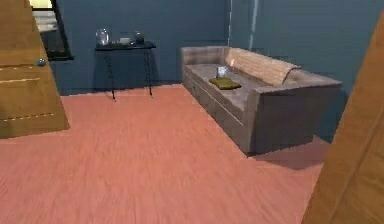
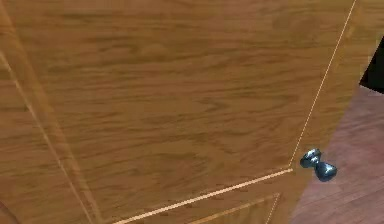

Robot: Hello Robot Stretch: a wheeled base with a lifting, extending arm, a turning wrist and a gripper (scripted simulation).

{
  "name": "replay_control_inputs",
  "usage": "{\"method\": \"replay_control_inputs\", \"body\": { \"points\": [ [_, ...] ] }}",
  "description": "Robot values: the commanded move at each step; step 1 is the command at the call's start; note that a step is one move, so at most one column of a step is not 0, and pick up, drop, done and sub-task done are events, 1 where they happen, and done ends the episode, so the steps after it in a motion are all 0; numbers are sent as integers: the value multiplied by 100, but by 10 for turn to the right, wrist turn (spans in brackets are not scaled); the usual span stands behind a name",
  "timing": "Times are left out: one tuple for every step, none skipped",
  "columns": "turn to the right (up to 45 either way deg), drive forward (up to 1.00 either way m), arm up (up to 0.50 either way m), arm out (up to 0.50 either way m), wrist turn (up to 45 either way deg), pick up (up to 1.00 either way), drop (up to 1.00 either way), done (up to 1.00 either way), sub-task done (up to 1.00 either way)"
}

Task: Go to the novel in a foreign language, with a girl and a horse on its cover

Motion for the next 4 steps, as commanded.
{"method": "replay_control_inputs", "body": {
  "points": [
    [0,100,0,0,0,0,0,0,0],
    [0,100,0,0,0,0,0,0,0],
    [-30,0,0,0,0,0,0,0,0],
    [0,50,0,0,0,0,0,0,0]
  ]
}}
